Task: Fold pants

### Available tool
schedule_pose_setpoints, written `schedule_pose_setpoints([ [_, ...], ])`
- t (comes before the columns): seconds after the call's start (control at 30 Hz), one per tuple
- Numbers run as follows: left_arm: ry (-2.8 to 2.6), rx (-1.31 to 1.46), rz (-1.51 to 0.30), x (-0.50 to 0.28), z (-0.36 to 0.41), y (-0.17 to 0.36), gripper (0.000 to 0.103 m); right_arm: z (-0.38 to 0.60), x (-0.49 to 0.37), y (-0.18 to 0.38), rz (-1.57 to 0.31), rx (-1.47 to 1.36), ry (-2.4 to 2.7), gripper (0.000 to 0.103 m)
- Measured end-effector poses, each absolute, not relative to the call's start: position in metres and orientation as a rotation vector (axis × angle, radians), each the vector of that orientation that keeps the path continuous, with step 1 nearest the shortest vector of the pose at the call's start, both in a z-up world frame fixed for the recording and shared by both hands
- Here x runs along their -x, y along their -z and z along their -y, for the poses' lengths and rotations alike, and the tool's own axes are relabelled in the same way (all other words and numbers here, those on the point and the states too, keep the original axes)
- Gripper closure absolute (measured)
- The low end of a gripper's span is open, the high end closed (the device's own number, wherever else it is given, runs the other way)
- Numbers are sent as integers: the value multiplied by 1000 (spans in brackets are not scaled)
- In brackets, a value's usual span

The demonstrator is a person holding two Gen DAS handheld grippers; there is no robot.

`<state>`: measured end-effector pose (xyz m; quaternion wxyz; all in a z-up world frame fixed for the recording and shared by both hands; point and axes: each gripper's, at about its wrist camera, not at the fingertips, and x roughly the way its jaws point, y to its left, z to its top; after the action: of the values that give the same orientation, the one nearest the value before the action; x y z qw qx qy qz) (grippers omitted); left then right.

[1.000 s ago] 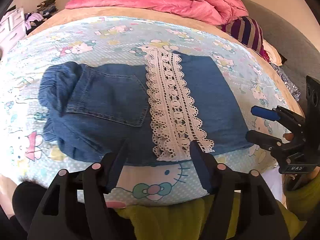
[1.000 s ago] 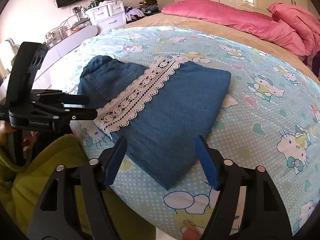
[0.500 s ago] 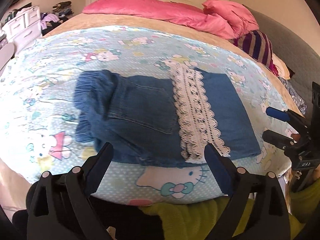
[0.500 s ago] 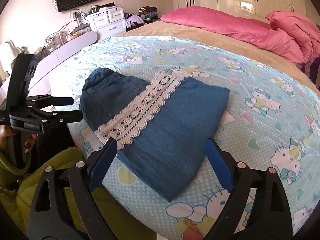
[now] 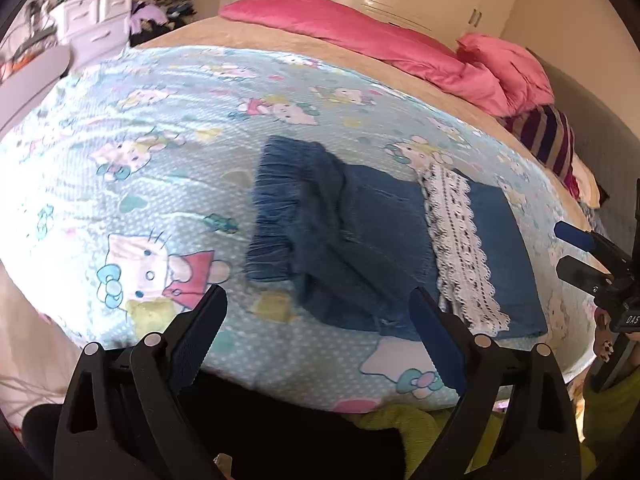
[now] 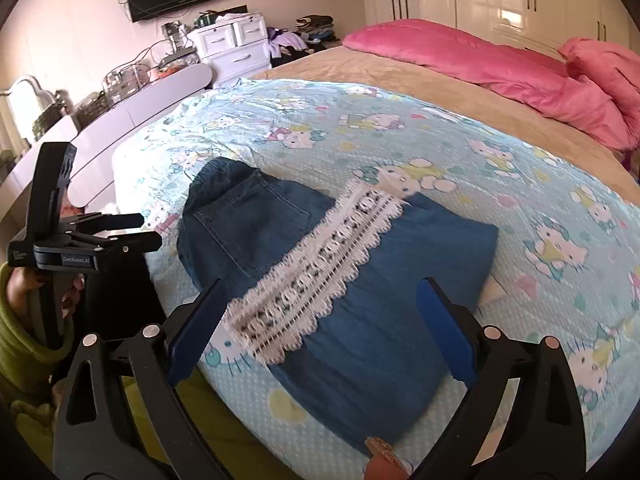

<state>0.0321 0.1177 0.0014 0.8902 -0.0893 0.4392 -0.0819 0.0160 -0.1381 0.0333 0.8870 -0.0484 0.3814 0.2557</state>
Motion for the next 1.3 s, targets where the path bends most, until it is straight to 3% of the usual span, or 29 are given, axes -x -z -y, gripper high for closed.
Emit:
schedule_pose_setpoints([
  [0.53,197,293,-947,-44,-134,26,12,78,-67,-37,-816,205,-619,12],
  [0.73,236,339,-954,-50,-131,33,18,56,-91,-41,-838,213,-683,12],
  [1.03,245,400,-976,-67,-127,47,18,5,-127,-34,-897,310,-799,12],
  [1.23,230,430,-946,-75,-129,52,24,-30,-158,-19,-992,318,-851,12],
  [1.3,225,426,-941,-76,-128,52,42,-40,-166,-13,-1028,320,-875,12],
])
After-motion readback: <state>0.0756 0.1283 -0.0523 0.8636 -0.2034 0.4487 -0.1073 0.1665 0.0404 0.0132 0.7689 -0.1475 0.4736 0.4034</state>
